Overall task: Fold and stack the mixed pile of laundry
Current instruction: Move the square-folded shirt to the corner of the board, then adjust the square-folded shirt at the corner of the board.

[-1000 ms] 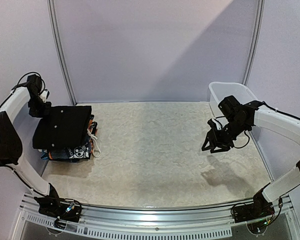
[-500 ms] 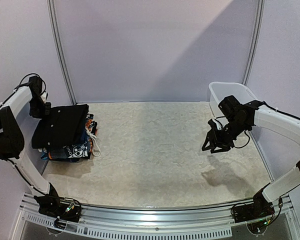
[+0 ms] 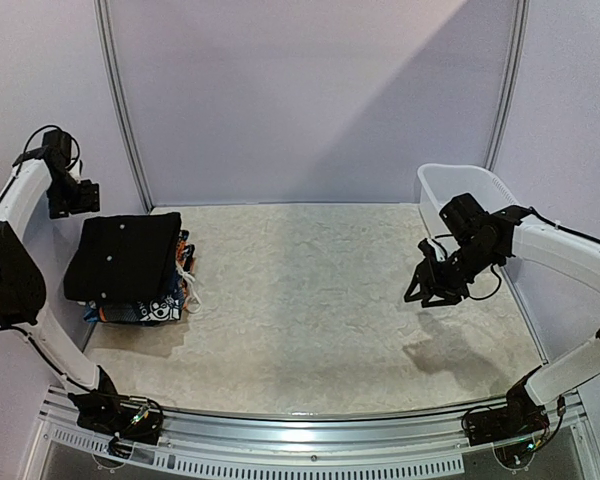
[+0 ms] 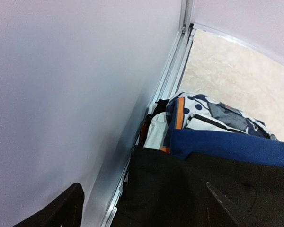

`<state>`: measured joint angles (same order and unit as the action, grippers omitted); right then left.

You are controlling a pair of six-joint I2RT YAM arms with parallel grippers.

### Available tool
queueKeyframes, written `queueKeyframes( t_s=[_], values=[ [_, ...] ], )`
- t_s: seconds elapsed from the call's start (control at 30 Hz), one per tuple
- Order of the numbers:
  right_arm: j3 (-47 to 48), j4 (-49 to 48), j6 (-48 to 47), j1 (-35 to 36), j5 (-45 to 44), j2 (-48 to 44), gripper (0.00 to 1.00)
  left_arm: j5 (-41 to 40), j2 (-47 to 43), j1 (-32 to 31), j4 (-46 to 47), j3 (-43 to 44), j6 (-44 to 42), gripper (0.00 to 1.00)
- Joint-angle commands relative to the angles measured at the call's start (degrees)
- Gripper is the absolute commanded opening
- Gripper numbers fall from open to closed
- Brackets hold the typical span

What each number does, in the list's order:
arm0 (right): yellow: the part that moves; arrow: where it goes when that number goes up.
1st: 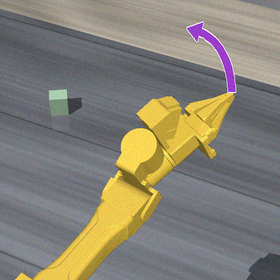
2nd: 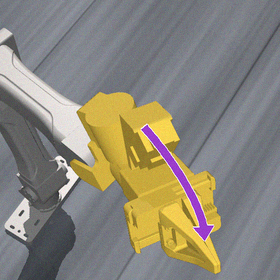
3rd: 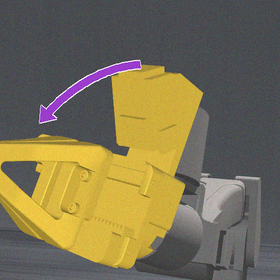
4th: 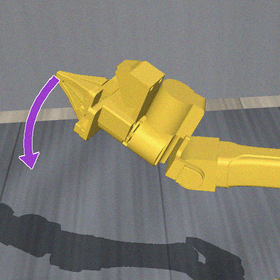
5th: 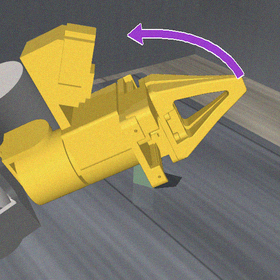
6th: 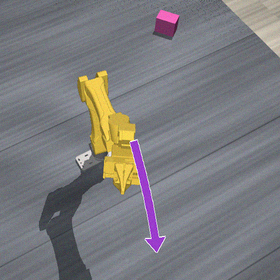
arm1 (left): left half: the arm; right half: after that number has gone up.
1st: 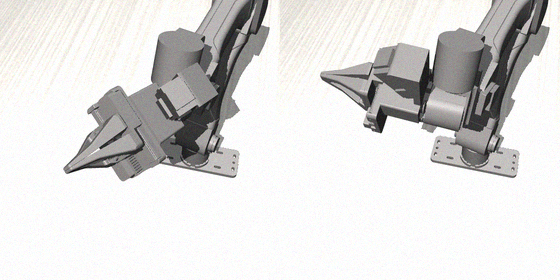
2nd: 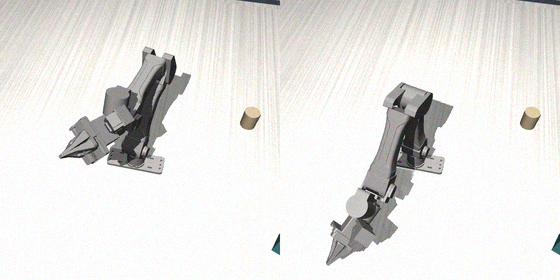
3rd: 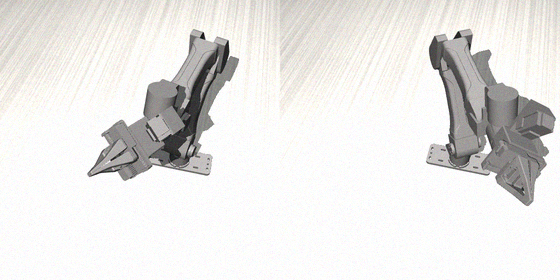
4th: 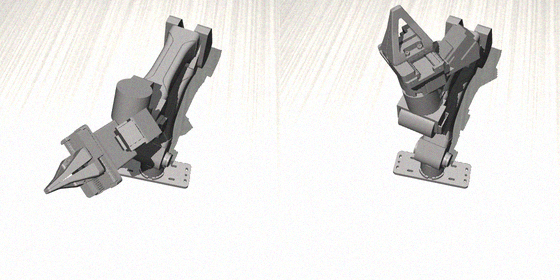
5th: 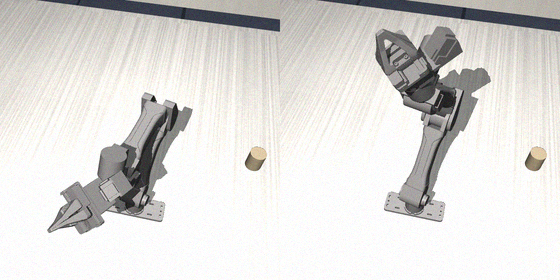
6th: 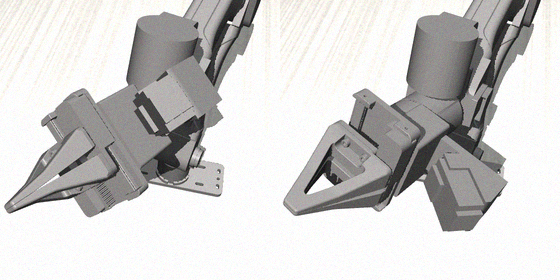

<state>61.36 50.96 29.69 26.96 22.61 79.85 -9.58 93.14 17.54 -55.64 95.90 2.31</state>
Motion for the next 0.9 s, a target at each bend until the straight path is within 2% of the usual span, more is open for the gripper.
queueKeyframes(
  t_s=[0.0,0.07,0.1,0.13,0.2,0.3,0.5,0.67,0.87],
  values=[
    [-1.0,-1.76,0.66,0.23,0.12,-1.27,0.5,3.34,-5.21,-0.91,-3.03,0.03,2.63,0.89],
    [-1.07,-1.67,0.7,0.24,0.23,-1.43,0.5,3.81,-7.25,-1.42,-2.46,-1.26,3.31,0.91],
    [-1.07,-1.59,0.52,0.28,0.28,-1.5,0.5,3.73,-8.44,-1.77,-2.45,-1.46,3.6,0.97],
    [-1.16,-1.38,0.4,0.28,0.2,-1.58,0.5,3.73,-9.28,-2.1,-2.56,-1.6,3.59,0.99],
    [-1.37,-1.15,-0.01,0.27,0.15,-1.76,0.5,3.86,-10.68,-3.08,-2.99,-1.78,3.35,0.99],
    [-2.06,-1.42,-0.23,0.29,0.23,-1.96,0.5,4.63,-13.61,-5.48,-3.07,-4.47,3.51,0.95],
    [-4.06,-3.41,0.75,0.26,0.99,-2.66,0.5,8.79,-19.44,-10.84,2.31,-15.98,3.79,0.87],
    [-4.37,-3.61,1.07,0.29,1.08,-2.64,0.5,8.73,-18.9,-12.84,6.26,-21.13,4.17,0.88],
    [-4.84,-2.75,1.06,0.26,0.44,-3.01,0.5,8.24,-14.15,-12.93,10.0,-21.11,3.17,0.86]
  ],
)
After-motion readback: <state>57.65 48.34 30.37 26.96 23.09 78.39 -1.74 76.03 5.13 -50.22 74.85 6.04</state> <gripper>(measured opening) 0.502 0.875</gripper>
